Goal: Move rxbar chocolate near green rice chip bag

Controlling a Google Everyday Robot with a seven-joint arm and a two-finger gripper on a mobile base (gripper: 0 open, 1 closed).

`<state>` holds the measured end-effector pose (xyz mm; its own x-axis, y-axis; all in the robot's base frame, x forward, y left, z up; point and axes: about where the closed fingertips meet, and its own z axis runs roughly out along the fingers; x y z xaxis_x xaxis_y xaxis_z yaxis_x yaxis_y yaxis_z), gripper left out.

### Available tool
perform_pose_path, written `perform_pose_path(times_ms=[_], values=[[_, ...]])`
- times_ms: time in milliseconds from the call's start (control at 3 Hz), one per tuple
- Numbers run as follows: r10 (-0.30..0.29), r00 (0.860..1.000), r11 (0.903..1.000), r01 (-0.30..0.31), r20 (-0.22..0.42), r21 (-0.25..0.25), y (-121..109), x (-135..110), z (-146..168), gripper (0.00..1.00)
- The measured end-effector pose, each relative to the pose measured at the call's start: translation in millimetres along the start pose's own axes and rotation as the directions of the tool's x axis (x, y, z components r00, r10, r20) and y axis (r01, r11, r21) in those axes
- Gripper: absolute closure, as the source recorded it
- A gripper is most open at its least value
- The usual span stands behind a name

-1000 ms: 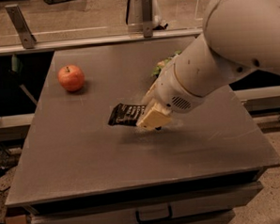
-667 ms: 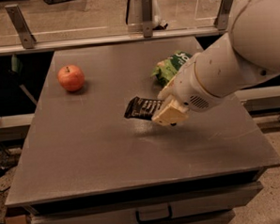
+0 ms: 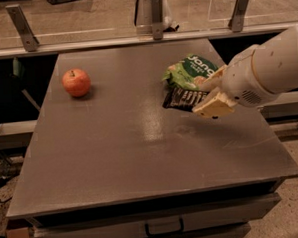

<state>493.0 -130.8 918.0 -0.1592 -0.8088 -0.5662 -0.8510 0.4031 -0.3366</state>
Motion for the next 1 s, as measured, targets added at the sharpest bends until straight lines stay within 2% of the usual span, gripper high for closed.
perform_pose_path(times_ms=[333, 667, 1000], values=[[0.002, 1.0, 0.9995, -0.002, 0.003, 0.032, -34.4, 31.2, -9.5, 1.0], [0.031, 1.0, 0.9984, -0.031, 0.001, 0.049, -66.1, 67.9, -11.5, 1.0], [0.073, 0.997, 0.996, -0.073, -0.006, 0.052, -83.3, 102.1, -3.5, 1.0]])
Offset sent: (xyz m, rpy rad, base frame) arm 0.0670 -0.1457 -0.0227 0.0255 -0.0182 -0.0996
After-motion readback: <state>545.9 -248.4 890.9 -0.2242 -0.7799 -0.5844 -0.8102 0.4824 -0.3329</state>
